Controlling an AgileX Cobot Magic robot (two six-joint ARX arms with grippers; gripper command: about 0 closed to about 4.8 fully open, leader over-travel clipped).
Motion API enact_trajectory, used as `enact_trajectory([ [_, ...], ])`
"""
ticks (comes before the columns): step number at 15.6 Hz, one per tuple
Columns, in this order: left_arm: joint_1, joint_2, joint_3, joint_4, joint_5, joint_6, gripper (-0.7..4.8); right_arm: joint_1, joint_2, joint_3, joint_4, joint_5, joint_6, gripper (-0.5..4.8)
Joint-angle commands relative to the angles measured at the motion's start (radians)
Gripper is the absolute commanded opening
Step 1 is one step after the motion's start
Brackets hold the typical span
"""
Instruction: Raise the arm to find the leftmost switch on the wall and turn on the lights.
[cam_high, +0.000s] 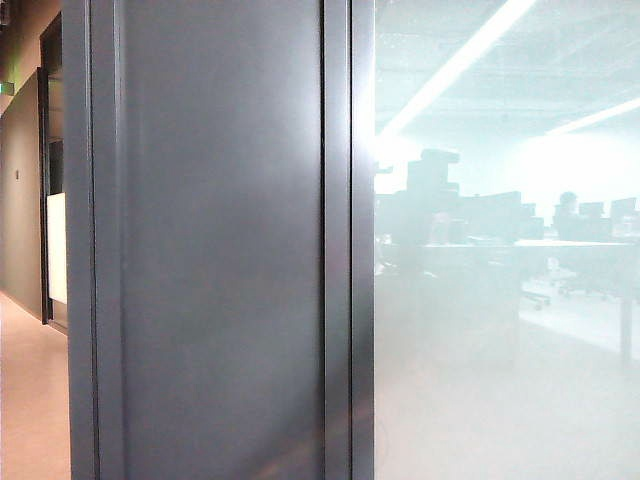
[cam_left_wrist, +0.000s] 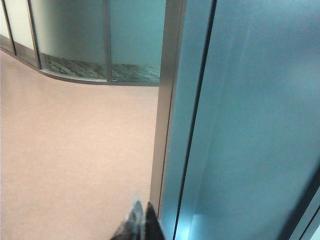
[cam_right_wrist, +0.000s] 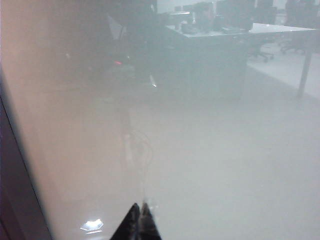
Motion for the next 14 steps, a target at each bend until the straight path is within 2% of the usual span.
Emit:
enact_trajectory([
  [1, 0.003, -0.001, 0.002, 0.008, 0.004, 0.004, -0.05, 0.001, -0.002, 0.002, 0.014, -0.001, 0.001, -0.01],
  [6, 0.003, -0.001, 0.002, 0.009, 0.004, -0.013, -0.05, 0.000, -0.002, 0.002, 0.024, 0.002, 0.000, 0.00],
  [8, 0.003, -0.001, 0.002, 0.054, 0.004, -0.133, -0.06, 0.000, -0.002, 0.002, 0.113, 0.002, 0.000, -0.01],
  [9, 0.003, -0.001, 0.002, 0.087, 0.003, -0.163, -0.06, 0.000, -0.002, 0.002, 0.175, 0.003, 0.001, -0.01],
  [11, 0.003, -0.001, 0.002, 0.174, 0.003, -0.161, -0.06, 0.000, -0.002, 0.009, 0.283, 0.006, 0.001, -0.01],
  [14, 0.002, -0.001, 0.008, 0.425, 0.003, -0.161, -0.06, 0.000, -0.002, 0.095, 0.337, 0.069, 0.001, -0.01],
])
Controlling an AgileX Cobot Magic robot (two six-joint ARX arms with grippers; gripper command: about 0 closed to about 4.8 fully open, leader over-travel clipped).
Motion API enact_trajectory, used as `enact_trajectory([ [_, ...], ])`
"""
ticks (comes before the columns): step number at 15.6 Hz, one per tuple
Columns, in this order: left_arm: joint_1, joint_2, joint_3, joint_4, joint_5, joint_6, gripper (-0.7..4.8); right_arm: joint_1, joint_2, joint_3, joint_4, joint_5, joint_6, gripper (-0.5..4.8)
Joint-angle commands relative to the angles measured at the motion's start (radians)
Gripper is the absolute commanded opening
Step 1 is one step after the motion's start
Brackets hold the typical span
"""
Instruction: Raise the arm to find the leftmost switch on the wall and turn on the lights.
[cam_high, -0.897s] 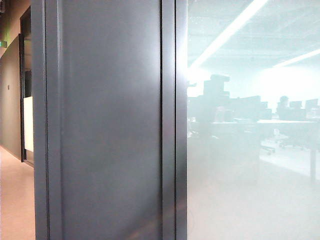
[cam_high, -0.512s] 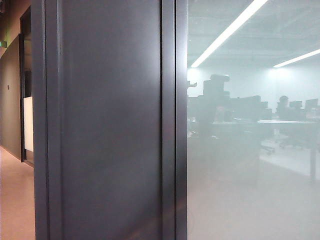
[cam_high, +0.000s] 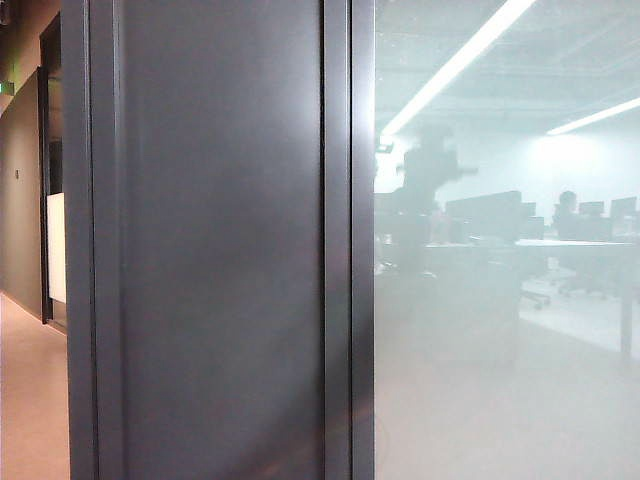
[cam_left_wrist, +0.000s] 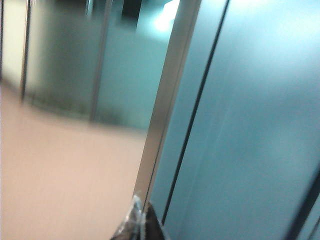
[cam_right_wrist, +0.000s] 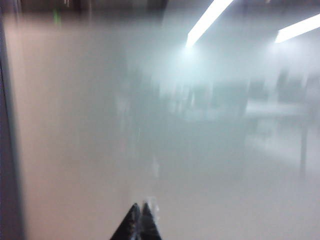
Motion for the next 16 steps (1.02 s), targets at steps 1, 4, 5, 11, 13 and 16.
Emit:
enact_trajectory([
  [1, 0.002, -0.001, 0.022, 0.230, 0.003, -0.004, -0.06, 0.000, -0.001, 0.093, 0.033, 0.064, 0.001, -0.01],
  [4, 0.002, 0.014, 0.223, 0.238, -0.006, -0.078, -0.06, 0.000, 0.104, 0.330, 0.050, 0.093, 0.001, -0.01],
  [5, 0.002, 0.056, 0.312, 0.239, -0.029, -0.058, -0.06, 0.001, 0.183, 0.432, 0.064, 0.087, 0.001, -0.01],
  [11, 0.002, 0.538, 0.903, 0.238, 0.050, -0.047, -0.05, 0.002, 0.738, 1.123, -0.040, -0.104, 0.009, -0.01],
  [13, 0.002, 0.720, 1.094, 0.235, 0.121, -0.048, -0.06, 0.002, 0.881, 1.334, -0.144, -0.181, 0.009, -0.01],
  [16, 0.002, 0.927, 1.291, 0.208, 0.251, -0.117, -0.06, 0.002, 1.072, 1.559, -0.212, -0.442, 0.213, -0.01],
])
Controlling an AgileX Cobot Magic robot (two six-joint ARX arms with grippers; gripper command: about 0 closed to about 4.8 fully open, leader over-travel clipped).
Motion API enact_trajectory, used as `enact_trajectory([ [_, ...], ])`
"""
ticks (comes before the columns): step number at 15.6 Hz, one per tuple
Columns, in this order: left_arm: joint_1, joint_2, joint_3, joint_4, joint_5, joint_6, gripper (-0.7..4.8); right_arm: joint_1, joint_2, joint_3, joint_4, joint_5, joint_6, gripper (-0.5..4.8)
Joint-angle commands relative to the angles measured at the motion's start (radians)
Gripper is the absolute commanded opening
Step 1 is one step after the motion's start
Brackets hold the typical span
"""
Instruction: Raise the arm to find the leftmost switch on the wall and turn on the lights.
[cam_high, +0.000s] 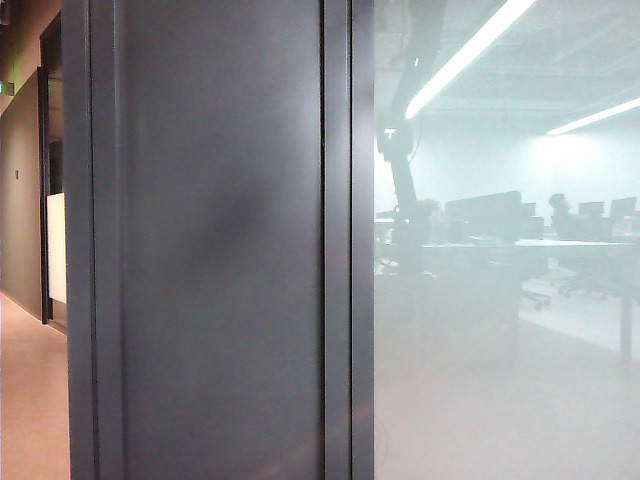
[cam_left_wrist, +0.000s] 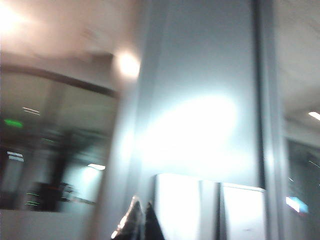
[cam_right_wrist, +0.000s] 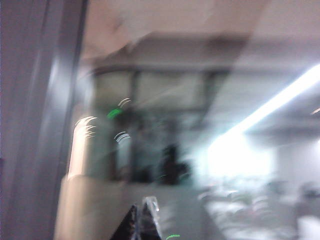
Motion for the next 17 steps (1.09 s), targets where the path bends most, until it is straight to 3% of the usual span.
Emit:
enact_trajectory([
  [1, 0.002, 0.148, 0.123, -0.017, 0.134, -0.103, -0.06, 0.003, 0.140, 0.140, -0.016, -0.322, 0.260, -0.01],
  [3, 0.001, 0.212, 0.147, -0.017, 0.170, -0.115, -0.06, 0.051, 0.220, 0.204, -0.017, -0.522, 0.403, -0.01],
  [6, -0.029, 0.255, 0.147, -0.018, 0.212, -0.114, -0.06, 0.204, 0.288, 0.231, 0.000, -0.664, 0.442, -0.01],
  [9, -0.043, 0.258, 0.148, -0.012, 0.217, -0.114, -0.06, 0.295, 0.323, 0.231, 0.006, -0.648, 0.442, -0.01],
  [14, -0.119, 0.298, 0.169, 0.014, 0.177, -0.106, -0.06, 0.327, 0.329, 0.230, 0.005, -0.618, 0.438, -0.01],
  [17, -0.163, 0.381, 0.275, 0.012, 0.157, -0.107, -0.06, 0.330, 0.329, 0.230, 0.002, -0.638, 0.438, -0.01],
])
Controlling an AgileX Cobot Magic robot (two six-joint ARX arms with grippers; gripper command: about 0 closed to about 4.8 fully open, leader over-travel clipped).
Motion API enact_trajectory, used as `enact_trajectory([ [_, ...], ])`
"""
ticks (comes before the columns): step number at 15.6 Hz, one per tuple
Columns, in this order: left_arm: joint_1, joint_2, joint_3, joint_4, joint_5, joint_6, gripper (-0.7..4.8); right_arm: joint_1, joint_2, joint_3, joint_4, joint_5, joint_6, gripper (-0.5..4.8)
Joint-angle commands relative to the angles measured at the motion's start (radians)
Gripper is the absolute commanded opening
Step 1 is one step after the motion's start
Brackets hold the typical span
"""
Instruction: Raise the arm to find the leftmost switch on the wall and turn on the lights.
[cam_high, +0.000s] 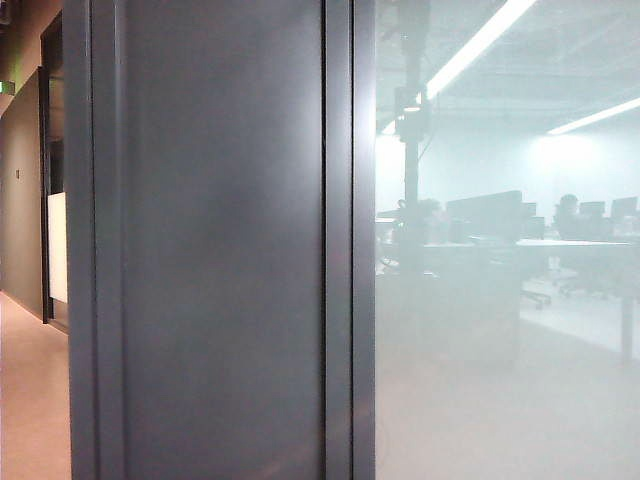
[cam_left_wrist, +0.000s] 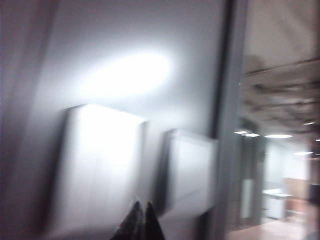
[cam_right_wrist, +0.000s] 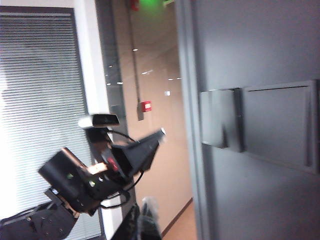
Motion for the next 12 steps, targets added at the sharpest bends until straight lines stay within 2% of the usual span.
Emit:
enact_trajectory([
  [1, -0.003, 0.077, 0.110, 0.010, 0.046, 0.004, -0.06, 0.018, -0.002, 0.008, 0.002, -0.021, 0.001, -0.01],
  [5, -0.010, 0.113, 0.127, -0.021, -0.026, 0.010, -0.06, 0.023, -0.008, 0.008, 0.009, -0.042, 0.000, -0.01],
  [7, -0.010, 0.132, 0.127, -0.040, -0.026, 0.051, -0.06, 0.023, -0.008, 0.008, 0.015, -0.032, 0.000, -0.01],
  [12, -0.010, 0.157, 0.127, -0.053, -0.038, 0.057, -0.06, 0.023, -0.008, 0.008, 0.014, -0.035, 0.000, -0.01],
])
